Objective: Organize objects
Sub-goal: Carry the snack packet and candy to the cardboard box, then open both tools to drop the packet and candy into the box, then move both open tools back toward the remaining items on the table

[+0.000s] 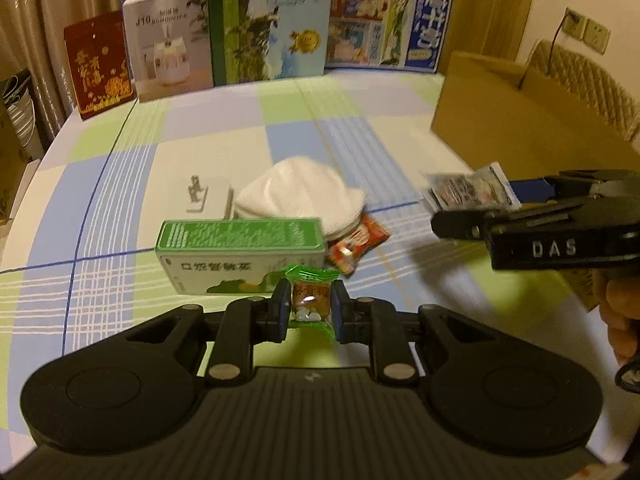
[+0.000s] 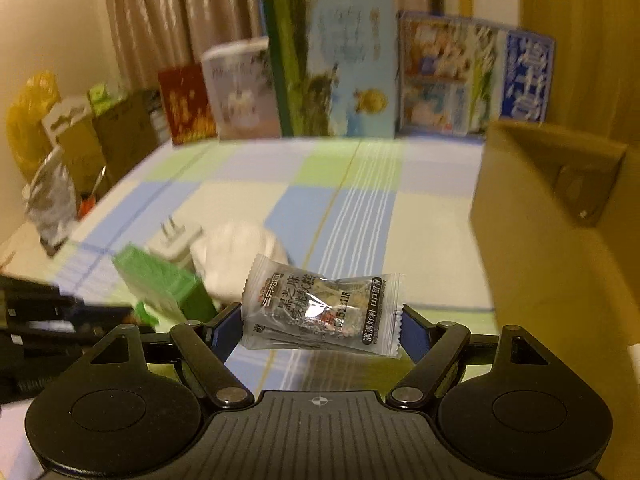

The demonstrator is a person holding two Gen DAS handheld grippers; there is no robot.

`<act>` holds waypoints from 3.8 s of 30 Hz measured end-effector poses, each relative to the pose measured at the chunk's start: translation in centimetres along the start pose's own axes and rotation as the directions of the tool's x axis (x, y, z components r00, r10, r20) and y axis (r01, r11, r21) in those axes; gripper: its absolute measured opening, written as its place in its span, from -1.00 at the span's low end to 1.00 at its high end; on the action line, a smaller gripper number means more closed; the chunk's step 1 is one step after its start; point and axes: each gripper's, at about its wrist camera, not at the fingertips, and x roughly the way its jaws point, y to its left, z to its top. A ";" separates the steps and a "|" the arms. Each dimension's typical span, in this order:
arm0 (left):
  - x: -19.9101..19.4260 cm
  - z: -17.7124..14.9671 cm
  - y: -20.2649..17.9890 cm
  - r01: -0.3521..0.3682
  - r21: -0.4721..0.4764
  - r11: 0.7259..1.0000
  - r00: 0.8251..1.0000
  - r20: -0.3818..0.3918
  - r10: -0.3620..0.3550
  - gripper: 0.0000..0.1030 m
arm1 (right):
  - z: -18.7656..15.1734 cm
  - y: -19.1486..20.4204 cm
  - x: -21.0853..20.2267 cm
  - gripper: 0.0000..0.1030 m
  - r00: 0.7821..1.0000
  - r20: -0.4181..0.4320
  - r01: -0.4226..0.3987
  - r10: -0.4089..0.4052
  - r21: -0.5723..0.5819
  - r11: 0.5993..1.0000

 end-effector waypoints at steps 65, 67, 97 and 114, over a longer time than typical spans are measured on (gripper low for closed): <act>-5.8 9.2 -24.1 0.206 0.183 0.961 0.968 0.104 -0.227 0.03 | -0.7 -19.7 -22.2 0.86 0.977 0.120 0.128 -0.178 0.338 0.932; -6.5 8.9 -23.5 0.193 0.175 0.965 0.971 0.105 -0.213 0.09 | -0.8 -18.8 -22.7 0.87 0.977 0.121 0.129 -0.175 0.320 0.939; -18.7 3.4 -9.5 0.030 -0.008 1.000 0.972 0.235 -0.027 0.85 | 0.8 -4.9 -24.2 0.96 0.988 0.145 0.030 -0.047 0.119 0.992; -21.8 -0.5 0.4 -0.110 -0.133 0.985 0.966 0.219 0.138 0.98 | 0.9 1.1 -19.9 0.96 0.993 0.107 -0.048 0.043 0.044 0.998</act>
